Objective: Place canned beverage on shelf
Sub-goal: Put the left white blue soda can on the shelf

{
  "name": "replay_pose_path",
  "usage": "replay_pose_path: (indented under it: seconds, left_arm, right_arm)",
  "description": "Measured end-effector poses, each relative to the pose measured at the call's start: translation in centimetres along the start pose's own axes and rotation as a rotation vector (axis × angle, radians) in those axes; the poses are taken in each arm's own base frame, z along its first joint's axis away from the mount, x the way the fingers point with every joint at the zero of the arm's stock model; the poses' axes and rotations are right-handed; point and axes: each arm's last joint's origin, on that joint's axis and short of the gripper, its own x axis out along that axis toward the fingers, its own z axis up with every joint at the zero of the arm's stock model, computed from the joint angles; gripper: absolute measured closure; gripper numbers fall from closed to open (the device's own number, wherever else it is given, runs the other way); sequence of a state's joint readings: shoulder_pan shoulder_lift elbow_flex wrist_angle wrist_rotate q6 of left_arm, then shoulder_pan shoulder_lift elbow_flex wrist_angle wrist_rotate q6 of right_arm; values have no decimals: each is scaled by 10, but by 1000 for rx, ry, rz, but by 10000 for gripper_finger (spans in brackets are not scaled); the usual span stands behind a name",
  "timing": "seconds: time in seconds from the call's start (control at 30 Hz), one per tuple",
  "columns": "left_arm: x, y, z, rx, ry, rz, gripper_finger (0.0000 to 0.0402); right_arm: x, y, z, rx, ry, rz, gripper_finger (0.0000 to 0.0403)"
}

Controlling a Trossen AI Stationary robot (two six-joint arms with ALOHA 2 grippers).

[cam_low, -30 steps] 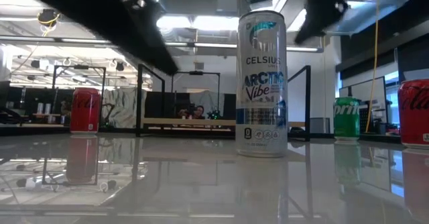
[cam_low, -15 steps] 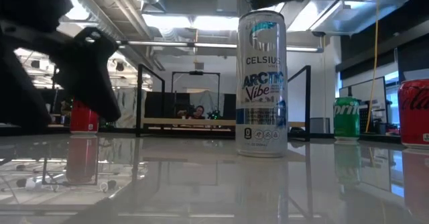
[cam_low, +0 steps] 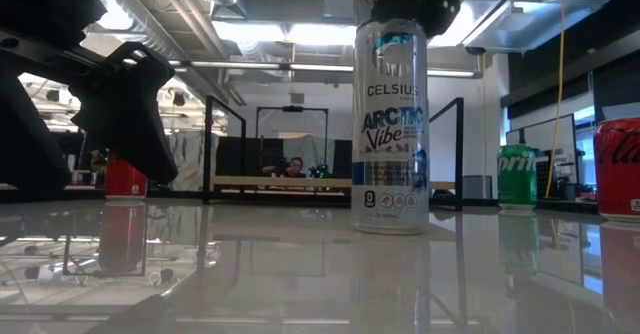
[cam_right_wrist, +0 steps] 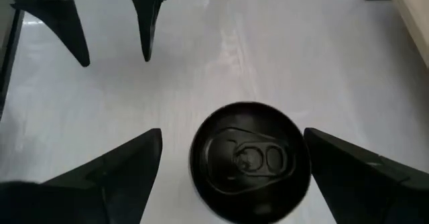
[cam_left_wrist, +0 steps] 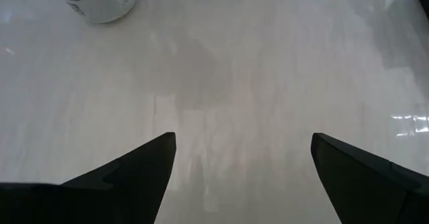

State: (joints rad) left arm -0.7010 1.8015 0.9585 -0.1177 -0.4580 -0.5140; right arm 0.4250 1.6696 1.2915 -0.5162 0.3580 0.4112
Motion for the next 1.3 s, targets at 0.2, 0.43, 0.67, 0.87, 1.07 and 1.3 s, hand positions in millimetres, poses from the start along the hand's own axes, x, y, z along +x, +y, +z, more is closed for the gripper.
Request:
replay_pose_path:
  seconds: [0.2,0.43,0.67,0.87,1.07,1.3]
  left_arm:
    - [0,0,0,-3,-3,-1,63]
    - [0,0,1,-4,-8,0,63]
    - [0,1,1,20,-24,31,63]
    - [0,1,1,23,-24,31,63]
    - [0,1,1,23,-23,31,63]
    - [0,0,1,23,-15,17,63]
  right_arm:
    - [1,-2,-2,-9,12,-42,42]
    - [6,0,-4,-12,21,-46,52]
    - [8,-4,-2,-3,25,-37,156]
    - [3,-4,2,-38,36,-21,164]
    - [-22,-4,32,-77,-7,-18,164]
    - [-54,-21,71,-94,-56,-69,164]
